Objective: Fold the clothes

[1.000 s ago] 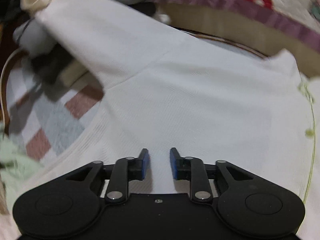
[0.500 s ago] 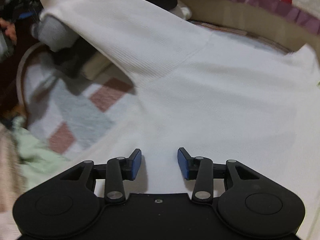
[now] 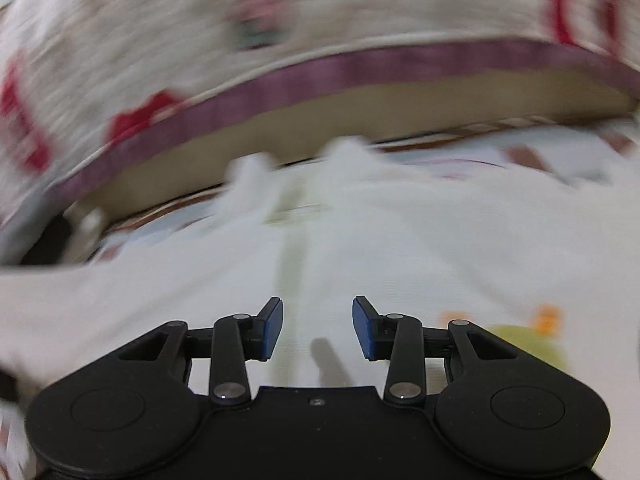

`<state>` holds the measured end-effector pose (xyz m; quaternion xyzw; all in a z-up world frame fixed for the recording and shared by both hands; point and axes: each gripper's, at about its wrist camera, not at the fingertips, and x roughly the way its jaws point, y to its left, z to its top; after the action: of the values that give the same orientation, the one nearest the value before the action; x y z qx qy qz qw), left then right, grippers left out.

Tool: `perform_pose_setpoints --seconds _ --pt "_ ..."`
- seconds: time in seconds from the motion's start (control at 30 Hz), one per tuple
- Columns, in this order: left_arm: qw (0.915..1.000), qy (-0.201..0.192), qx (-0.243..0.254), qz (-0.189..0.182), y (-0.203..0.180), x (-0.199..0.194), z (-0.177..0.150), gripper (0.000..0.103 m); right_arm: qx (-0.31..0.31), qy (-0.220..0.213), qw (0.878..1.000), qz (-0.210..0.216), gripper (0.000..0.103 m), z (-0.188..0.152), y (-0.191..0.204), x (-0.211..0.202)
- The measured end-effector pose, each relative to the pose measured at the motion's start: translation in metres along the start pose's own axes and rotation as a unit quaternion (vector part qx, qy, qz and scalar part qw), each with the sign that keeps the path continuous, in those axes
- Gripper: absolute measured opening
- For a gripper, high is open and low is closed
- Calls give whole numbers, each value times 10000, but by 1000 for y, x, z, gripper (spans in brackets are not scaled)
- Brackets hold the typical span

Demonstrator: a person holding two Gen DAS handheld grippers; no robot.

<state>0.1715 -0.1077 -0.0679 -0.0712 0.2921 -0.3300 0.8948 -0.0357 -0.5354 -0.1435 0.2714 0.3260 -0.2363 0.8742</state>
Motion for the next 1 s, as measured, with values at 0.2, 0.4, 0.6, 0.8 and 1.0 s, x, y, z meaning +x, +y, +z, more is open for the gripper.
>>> perform_pose_setpoints --seconds 0.2,0.4,0.6,0.8,1.0 --pt "9712 1523 1701 -677 -83 90 -46 54 -395 59 9982 -451 56 53 -43 7" --pt "9706 1850 1306 -813 -96 147 -59 54 -101 -47 9922 -1244 58 111 -41 55" --pt "9729 1730 1359 -718 -69 152 -65 53 -1028 447 9867 -1173 58 117 -21 106" --pt "9757 1823 979 -715 -45 163 -64 53 -776 789 9880 -1077 4 111 -23 147" --pt "9756 1713 1249 -574 -50 161 -63 53 -475 -529 9948 -731 4 136 -2 117"
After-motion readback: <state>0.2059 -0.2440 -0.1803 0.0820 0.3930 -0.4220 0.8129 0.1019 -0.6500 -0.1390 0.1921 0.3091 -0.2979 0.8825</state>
